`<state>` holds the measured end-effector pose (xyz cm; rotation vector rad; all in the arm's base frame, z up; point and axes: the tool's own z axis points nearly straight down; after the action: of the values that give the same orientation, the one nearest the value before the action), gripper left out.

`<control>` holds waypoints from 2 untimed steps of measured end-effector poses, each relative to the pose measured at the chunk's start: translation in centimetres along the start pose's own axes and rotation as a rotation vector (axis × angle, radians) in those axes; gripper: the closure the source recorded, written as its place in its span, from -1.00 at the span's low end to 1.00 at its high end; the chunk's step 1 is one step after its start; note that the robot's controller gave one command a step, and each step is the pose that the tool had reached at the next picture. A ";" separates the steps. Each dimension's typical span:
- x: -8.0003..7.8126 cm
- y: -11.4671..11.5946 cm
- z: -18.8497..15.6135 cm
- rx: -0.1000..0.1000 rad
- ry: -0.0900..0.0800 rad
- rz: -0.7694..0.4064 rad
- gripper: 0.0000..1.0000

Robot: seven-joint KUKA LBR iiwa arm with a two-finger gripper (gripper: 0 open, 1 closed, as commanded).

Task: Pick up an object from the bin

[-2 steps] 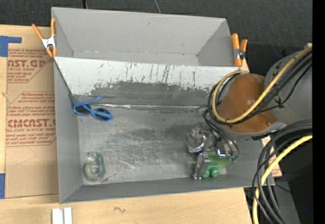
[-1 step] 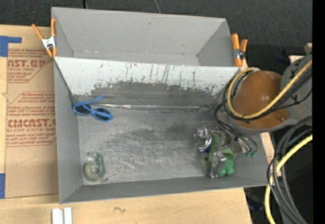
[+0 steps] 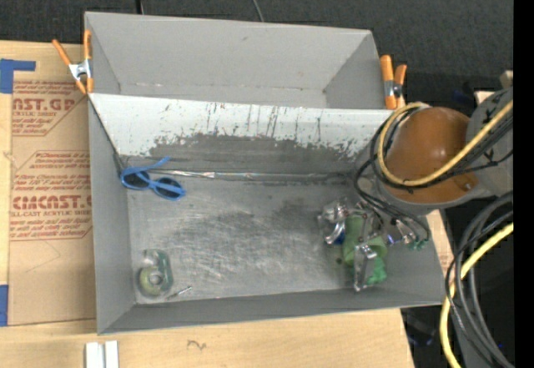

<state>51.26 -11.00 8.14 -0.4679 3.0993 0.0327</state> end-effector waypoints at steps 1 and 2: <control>0.0 -0.2 0.0 0.001 -0.001 -0.002 1.00; -3.9 -4.3 -11.5 0.019 0.008 -0.468 1.00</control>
Offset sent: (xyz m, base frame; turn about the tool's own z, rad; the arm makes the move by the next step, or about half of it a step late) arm 0.0000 0.0000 0.0000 0.0000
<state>56.23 -14.15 19.60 -1.1742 2.9070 -0.0022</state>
